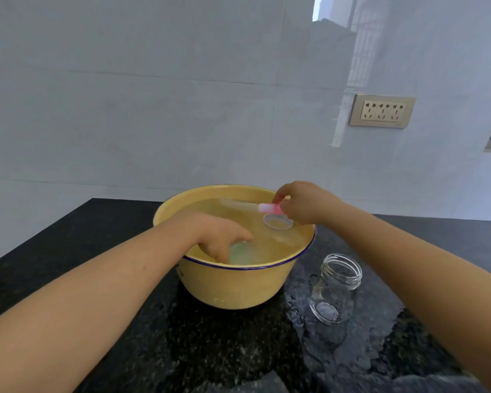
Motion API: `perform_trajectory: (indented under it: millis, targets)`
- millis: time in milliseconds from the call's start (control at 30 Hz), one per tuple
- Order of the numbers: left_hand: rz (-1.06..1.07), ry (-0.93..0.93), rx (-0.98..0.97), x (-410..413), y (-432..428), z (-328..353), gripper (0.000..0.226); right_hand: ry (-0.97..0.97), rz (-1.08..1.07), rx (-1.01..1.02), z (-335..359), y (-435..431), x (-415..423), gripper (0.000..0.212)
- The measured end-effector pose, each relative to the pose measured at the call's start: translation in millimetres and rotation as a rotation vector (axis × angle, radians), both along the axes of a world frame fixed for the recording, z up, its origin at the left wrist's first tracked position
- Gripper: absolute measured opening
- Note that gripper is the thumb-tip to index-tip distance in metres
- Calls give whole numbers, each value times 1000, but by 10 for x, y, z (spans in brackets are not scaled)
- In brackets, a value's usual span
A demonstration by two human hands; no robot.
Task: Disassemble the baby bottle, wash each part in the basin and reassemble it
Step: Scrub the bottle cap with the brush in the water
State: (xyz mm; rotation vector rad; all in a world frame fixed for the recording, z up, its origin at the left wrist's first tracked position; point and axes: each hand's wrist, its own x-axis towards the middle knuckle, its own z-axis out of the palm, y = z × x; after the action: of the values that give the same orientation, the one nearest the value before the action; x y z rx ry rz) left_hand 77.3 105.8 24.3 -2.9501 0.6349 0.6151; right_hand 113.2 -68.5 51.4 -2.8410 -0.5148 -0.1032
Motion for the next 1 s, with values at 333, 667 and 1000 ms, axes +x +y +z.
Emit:
perform_trajectory:
  millis: [333, 667, 1000]
  targets:
    - [289, -21, -308, 14, 377, -7, 75, -131, 115, 153, 6, -352, -128, 20]
    - [354, -23, -622, 66, 458, -58, 64, -458, 386, -276, -59, -442, -367, 35]
    - [242, -4, -632, 22, 447, -77, 62, -831, 620, -520, 58, -126, -7, 40]
